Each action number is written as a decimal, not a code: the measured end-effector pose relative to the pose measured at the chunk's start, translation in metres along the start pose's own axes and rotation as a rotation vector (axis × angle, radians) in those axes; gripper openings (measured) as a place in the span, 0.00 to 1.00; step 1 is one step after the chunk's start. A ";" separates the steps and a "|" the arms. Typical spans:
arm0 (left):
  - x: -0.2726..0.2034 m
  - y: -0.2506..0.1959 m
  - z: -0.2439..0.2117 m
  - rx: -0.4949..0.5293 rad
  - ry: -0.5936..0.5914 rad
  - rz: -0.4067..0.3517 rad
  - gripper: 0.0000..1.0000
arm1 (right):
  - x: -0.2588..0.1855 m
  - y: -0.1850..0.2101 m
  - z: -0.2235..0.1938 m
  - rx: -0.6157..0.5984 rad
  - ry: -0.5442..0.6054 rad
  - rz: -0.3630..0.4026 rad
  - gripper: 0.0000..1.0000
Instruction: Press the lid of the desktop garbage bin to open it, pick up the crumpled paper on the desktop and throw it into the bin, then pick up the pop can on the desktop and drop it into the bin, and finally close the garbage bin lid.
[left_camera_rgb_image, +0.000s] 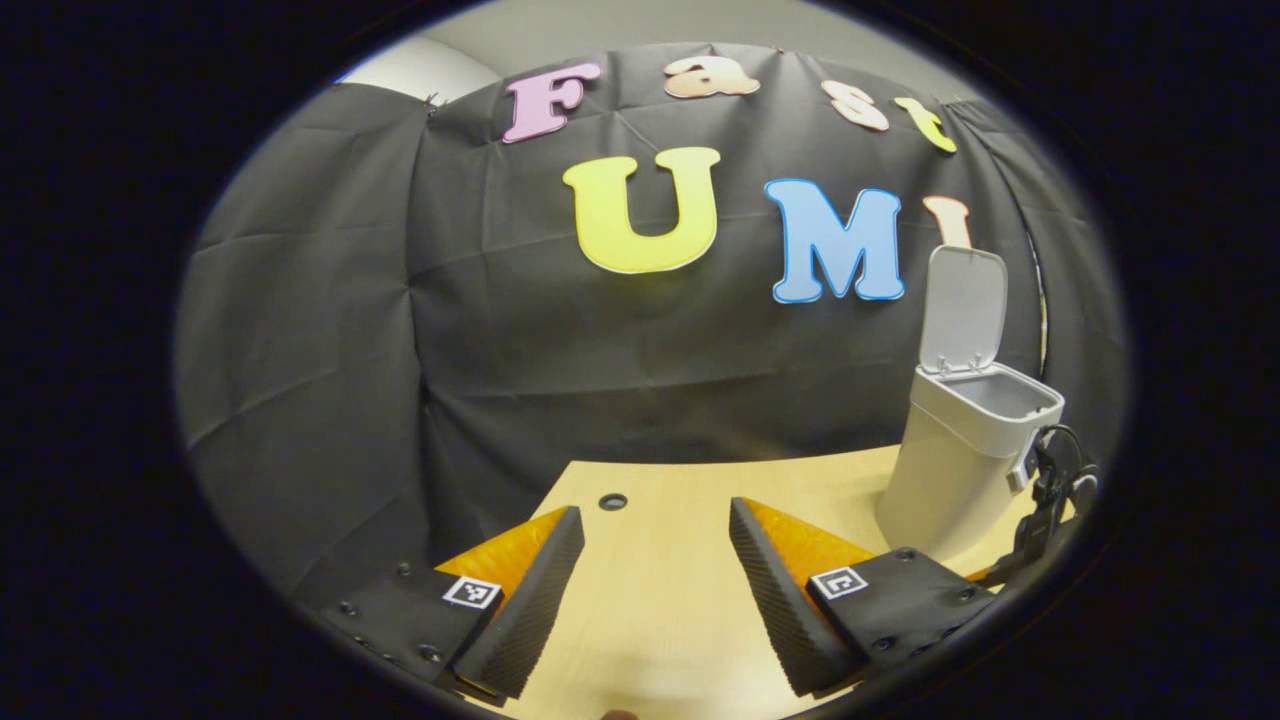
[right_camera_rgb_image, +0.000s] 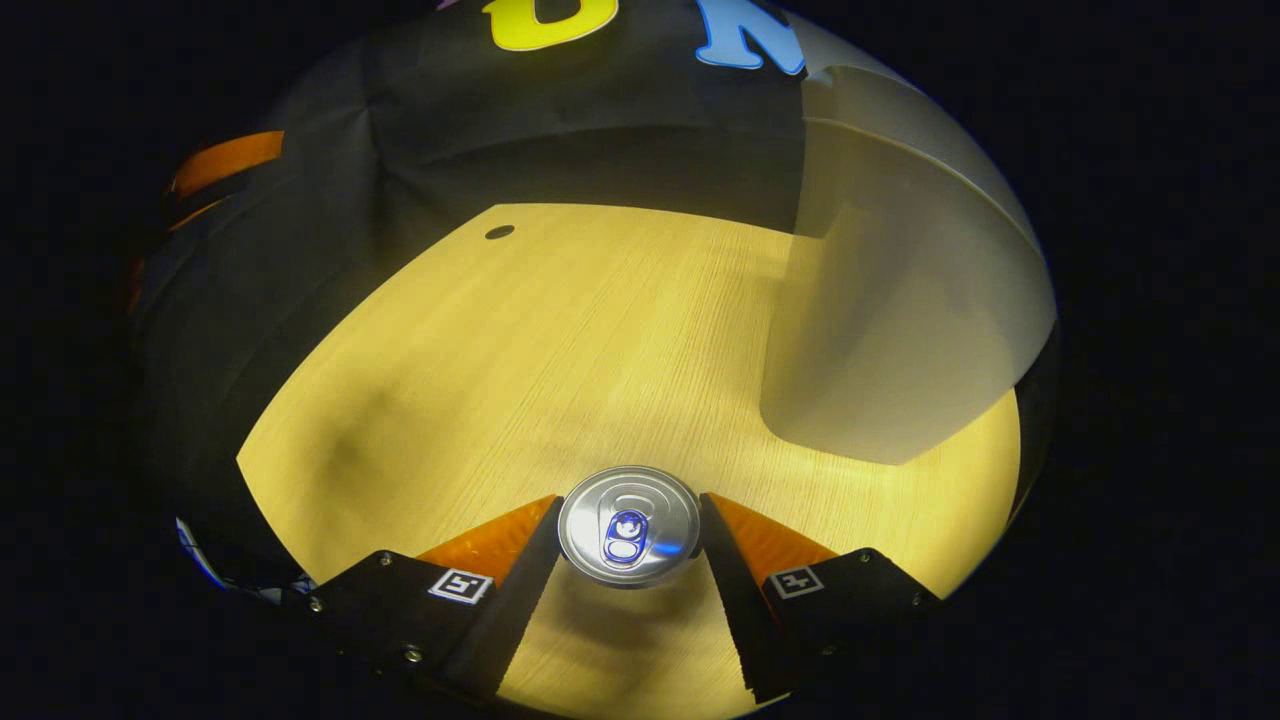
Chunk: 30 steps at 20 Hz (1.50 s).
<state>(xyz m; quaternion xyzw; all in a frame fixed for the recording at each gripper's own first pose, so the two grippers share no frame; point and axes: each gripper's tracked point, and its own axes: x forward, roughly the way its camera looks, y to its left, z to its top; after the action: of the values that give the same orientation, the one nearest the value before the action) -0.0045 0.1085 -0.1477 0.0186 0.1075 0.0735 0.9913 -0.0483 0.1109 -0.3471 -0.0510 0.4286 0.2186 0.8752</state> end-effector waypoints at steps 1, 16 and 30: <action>0.001 -0.001 0.000 -0.003 0.001 -0.003 0.97 | -0.004 -0.001 0.006 0.004 -0.017 0.000 0.85; 0.008 -0.018 -0.005 -0.022 0.010 -0.043 0.97 | -0.094 0.015 0.157 0.041 -0.388 0.048 0.85; 0.013 -0.009 -0.017 -0.043 0.039 -0.030 1.00 | -0.170 -0.048 0.263 0.138 -0.677 -0.070 0.84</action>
<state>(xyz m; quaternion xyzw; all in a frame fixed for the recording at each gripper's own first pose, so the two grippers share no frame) 0.0057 0.1021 -0.1676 -0.0060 0.1253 0.0615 0.9902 0.0724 0.0832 -0.0555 0.0690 0.1257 0.1636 0.9761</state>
